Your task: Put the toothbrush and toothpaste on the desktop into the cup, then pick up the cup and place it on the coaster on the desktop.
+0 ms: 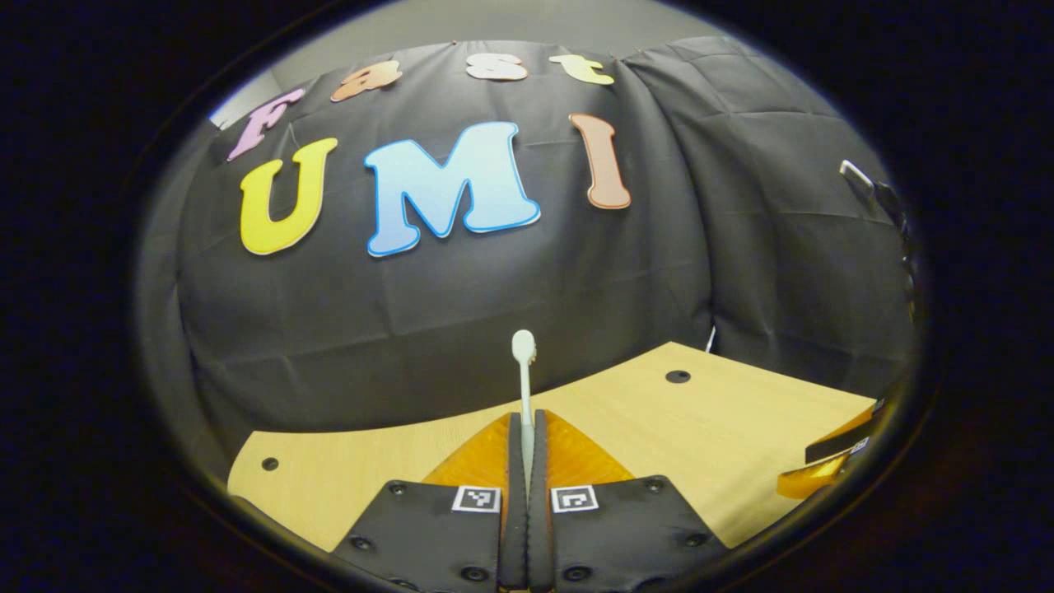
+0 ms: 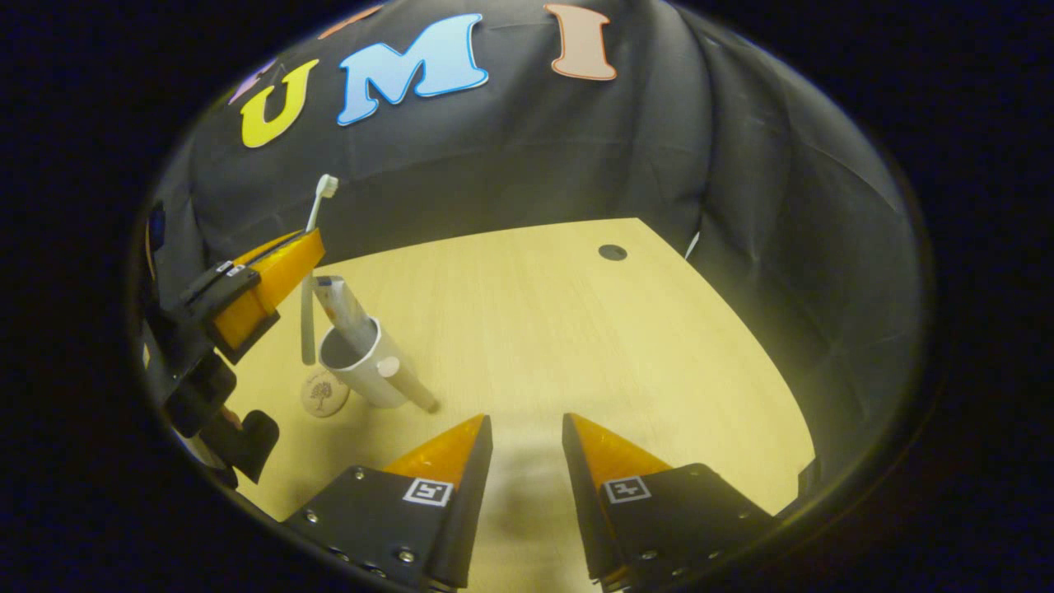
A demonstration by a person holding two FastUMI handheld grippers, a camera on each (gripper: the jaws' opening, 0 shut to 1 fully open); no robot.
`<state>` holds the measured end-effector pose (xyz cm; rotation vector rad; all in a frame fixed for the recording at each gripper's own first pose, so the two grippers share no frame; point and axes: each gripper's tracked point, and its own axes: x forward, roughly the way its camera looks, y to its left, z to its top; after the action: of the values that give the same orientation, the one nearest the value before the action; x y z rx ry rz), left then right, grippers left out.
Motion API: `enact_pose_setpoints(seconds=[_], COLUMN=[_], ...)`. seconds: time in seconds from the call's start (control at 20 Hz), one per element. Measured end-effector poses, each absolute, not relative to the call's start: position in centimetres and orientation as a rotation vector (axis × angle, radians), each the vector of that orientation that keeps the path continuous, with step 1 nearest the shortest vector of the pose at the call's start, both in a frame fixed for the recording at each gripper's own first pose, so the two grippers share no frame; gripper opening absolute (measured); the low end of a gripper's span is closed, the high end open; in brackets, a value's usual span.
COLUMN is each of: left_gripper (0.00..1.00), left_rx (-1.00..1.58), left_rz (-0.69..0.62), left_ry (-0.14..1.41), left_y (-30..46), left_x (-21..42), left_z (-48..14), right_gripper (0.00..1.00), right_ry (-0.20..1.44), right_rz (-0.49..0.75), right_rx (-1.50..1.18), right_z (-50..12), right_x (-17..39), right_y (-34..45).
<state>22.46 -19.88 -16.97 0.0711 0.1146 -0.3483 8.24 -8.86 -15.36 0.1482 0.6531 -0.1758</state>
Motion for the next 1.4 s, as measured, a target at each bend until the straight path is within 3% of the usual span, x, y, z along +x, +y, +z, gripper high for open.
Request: enact_pose_setpoints(seconds=[1.4], left_gripper=[0.16], left_rx=[0.003], left_rz=[-0.298], left_ry=[0.016], left_y=[-19.9], left_x=[22.7], left_z=[-17.9], right_gripper=[0.52], right_ry=[0.737], right_rz=[-0.123], right_rx=[0.110], right_z=[-18.2], right_x=[5.1], right_y=[-8.0])
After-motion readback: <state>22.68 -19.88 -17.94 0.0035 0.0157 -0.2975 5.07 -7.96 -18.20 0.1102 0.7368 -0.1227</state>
